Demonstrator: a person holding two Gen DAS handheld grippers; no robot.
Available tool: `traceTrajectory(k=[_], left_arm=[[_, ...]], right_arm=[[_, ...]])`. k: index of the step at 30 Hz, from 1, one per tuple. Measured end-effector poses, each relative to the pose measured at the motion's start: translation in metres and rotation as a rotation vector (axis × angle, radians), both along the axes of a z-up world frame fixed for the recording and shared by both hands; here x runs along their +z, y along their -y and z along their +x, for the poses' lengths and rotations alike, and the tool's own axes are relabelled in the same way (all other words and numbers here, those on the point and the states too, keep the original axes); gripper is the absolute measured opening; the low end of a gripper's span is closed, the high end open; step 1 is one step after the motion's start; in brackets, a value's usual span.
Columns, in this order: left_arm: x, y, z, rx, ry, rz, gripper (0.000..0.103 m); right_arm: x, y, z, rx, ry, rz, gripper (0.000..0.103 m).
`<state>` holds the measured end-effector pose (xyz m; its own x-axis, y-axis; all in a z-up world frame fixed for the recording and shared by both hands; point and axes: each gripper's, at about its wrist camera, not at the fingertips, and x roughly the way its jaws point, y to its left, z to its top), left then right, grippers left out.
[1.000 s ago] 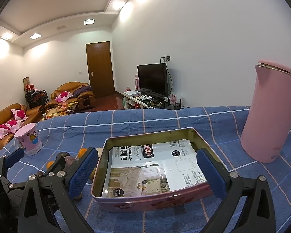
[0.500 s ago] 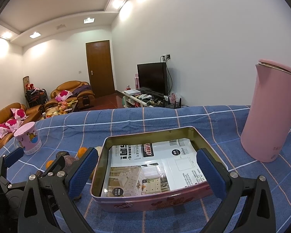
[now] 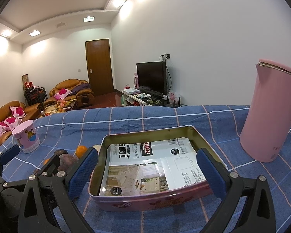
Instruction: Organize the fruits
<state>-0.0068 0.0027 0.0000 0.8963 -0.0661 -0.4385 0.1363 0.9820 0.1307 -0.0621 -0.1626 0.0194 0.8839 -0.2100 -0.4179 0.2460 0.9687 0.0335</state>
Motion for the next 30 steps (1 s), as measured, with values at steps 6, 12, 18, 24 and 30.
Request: traceTrajectory(k=[6, 12, 18, 24, 30], left_arm=[[-0.001, -0.010, 0.002, -0.026, -0.010, -0.005, 0.103], [-0.002, -0.031, 0.007, -0.021, -0.021, 0.001, 0.103], [-0.003, -0.054, 0.013, -0.008, -0.039, -0.007, 0.103], [-0.003, -0.081, 0.018, -0.002, -0.061, -0.008, 0.103], [-0.009, -0.103, 0.025, -0.017, -0.112, 0.016, 0.103]], right_arm=[[-0.002, 0.000, 0.002, -0.002, -0.012, -0.008, 0.102], [-0.004, -0.002, 0.004, 0.002, -0.023, -0.017, 0.102], [-0.006, -0.007, 0.006, 0.014, -0.037, -0.034, 0.102], [-0.008, -0.011, 0.006, 0.049, -0.041, -0.038, 0.102], [-0.008, -0.032, 0.002, 0.196, -0.029, -0.034, 0.084]])
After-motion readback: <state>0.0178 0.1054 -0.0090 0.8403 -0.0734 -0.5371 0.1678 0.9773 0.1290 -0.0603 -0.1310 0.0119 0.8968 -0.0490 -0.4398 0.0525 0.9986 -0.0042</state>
